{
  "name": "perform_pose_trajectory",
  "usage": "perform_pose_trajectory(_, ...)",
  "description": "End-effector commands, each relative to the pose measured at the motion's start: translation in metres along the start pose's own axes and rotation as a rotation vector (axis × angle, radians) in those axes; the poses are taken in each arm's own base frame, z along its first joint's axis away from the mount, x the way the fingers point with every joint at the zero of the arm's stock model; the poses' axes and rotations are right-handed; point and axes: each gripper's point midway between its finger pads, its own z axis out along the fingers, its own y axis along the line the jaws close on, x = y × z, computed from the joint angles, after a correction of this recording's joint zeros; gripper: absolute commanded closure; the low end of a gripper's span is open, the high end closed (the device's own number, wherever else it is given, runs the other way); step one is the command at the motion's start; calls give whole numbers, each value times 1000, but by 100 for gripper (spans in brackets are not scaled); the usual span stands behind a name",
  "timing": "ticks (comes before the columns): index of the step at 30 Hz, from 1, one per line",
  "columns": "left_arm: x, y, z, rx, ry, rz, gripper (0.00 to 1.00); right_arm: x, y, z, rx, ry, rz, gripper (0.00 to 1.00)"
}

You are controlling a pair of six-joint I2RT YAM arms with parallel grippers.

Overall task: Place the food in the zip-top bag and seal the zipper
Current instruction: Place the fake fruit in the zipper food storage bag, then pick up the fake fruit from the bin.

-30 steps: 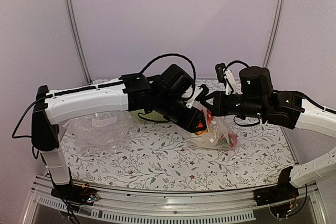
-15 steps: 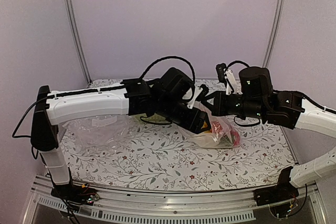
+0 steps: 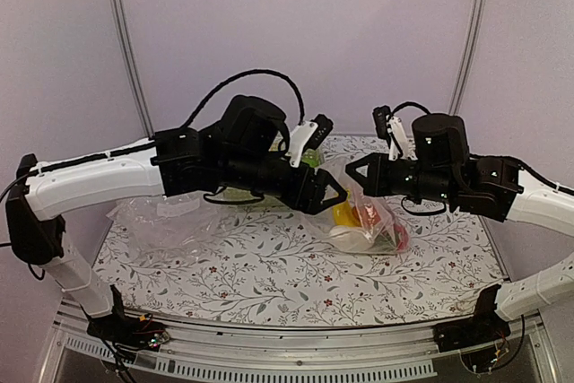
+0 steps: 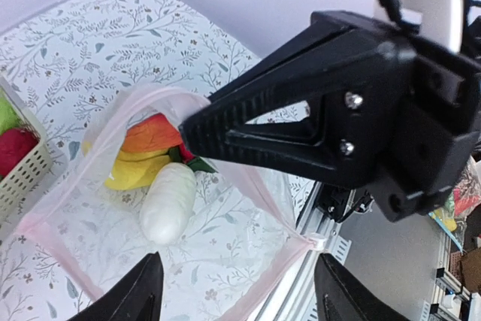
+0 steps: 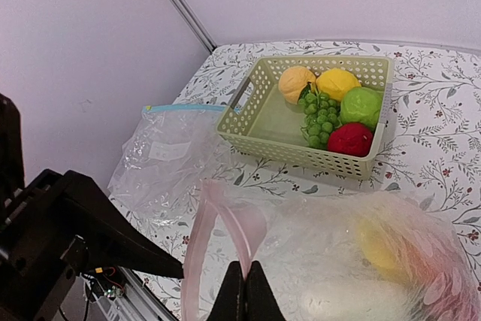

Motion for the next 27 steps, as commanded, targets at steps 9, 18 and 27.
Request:
perform_pose_trajectory(9, -46, 29, -104, -177, -292, 45, 21, -9, -5, -15, 23, -49, 3, 100)
perform_pose_trajectory(18, -42, 114, -117, -363, -267, -205, 19, -9, -7, -17, 31, -47, -10, 100)
perform_pose_trajectory(27, -40, 164, -89, -438, -254, -345, 20, -9, -8, -20, 33, -51, -13, 100)
